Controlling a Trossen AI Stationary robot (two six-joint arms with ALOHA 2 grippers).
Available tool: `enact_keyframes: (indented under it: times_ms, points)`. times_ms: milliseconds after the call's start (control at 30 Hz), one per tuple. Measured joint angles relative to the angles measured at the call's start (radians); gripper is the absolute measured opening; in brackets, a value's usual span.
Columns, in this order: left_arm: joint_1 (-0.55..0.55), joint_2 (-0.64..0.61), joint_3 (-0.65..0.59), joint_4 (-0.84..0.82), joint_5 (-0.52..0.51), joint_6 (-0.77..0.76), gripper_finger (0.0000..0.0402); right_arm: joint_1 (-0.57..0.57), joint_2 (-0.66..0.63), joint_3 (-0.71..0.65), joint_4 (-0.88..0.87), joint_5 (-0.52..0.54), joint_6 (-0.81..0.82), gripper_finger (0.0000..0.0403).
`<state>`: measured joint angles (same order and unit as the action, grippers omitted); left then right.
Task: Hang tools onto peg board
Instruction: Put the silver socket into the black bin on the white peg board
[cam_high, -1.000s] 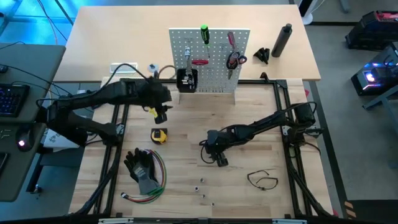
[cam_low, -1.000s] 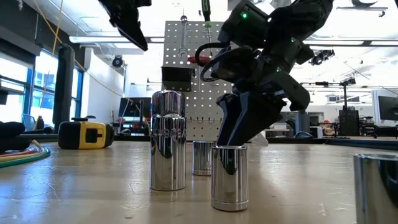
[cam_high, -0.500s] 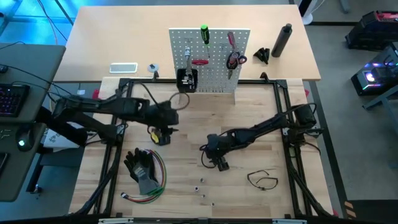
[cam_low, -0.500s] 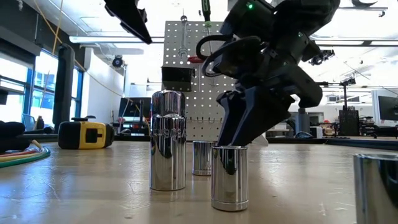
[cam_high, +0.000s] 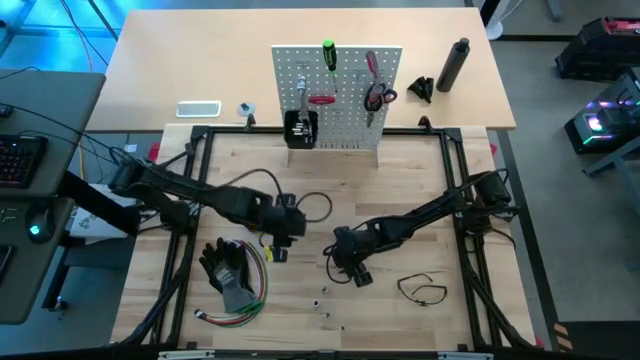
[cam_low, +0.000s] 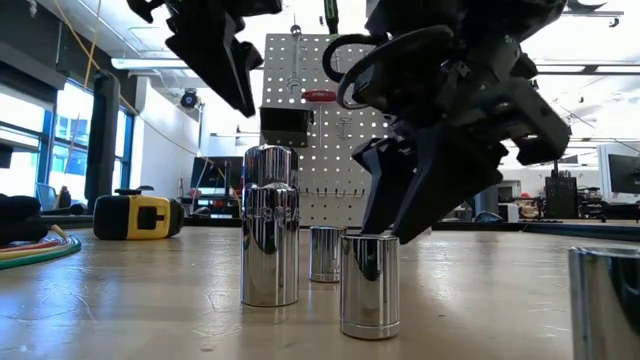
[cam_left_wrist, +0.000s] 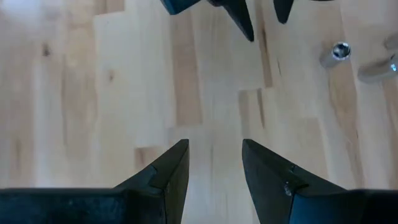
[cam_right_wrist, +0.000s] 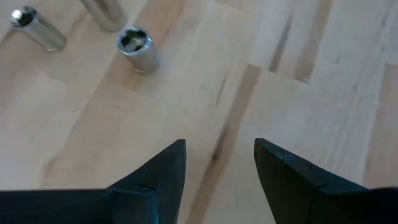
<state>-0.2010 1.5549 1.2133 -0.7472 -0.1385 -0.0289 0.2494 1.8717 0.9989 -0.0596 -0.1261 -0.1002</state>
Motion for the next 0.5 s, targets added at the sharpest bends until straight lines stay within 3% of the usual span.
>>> enact_keyframes:
  times_ms: [300, 500]
  points:
    - [-0.087, 0.113, 0.0, 0.156, -0.005, -0.019, 0.0142, 0.033, 0.0, 0.0, 0.027, -0.001, 0.021, 0.0186]
    - [-0.125, 0.178, -0.001, 0.171, -0.014, -0.049, 0.0142, 0.033, 0.0, 0.0, 0.051, -0.005, 0.022, 0.0186]
